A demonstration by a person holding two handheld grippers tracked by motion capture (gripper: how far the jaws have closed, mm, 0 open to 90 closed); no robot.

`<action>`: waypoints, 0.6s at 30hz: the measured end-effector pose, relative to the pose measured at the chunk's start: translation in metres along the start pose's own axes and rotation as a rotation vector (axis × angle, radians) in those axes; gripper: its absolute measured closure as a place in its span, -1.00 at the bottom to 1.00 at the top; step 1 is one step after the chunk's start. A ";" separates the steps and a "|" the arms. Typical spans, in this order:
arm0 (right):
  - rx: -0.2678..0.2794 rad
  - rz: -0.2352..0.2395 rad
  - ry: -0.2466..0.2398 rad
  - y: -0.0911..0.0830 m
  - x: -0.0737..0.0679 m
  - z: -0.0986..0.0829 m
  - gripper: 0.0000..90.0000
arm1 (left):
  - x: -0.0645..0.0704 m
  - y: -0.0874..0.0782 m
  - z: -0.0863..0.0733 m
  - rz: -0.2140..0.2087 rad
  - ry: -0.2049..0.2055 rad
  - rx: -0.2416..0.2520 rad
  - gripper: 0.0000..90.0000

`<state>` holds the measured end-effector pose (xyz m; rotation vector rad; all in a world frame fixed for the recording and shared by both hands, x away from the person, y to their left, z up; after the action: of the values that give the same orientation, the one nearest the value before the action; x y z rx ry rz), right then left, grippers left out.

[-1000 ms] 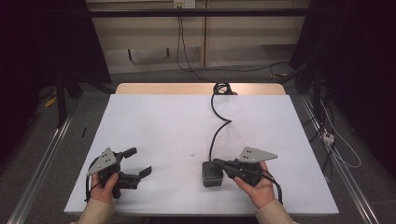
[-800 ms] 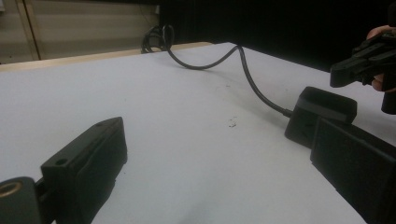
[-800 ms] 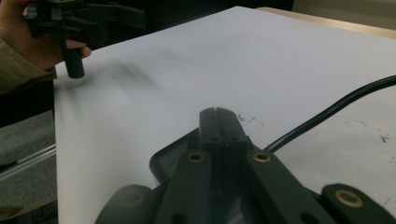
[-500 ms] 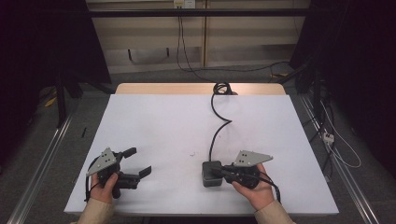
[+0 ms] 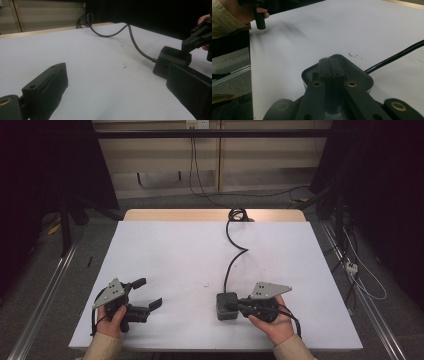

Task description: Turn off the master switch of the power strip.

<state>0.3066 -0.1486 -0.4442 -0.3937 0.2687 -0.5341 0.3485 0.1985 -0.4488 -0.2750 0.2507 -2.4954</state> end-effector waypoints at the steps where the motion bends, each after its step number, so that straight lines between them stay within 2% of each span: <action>1: 0.002 0.000 0.000 0.000 0.000 0.000 1.00 | 0.000 0.000 0.000 0.000 0.001 0.000 -0.92; 18: -0.014 0.007 -0.024 0.003 -0.001 -0.001 1.00 | 0.000 0.001 0.000 -0.001 0.002 0.000 -0.92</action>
<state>0.3064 -0.1465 -0.4465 -0.4125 0.2509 -0.5204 0.3485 0.1978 -0.4488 -0.2728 0.2515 -2.4968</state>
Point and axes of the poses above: each handheld gripper's, and its own axes: y roughly forward along the jaws, z roughly out of its top, x roughly to its right, the point moved 4 cm from there along y, roughly forward along the jaws, and after that the axes turned 1 degree about z, right-handed, at the moved point
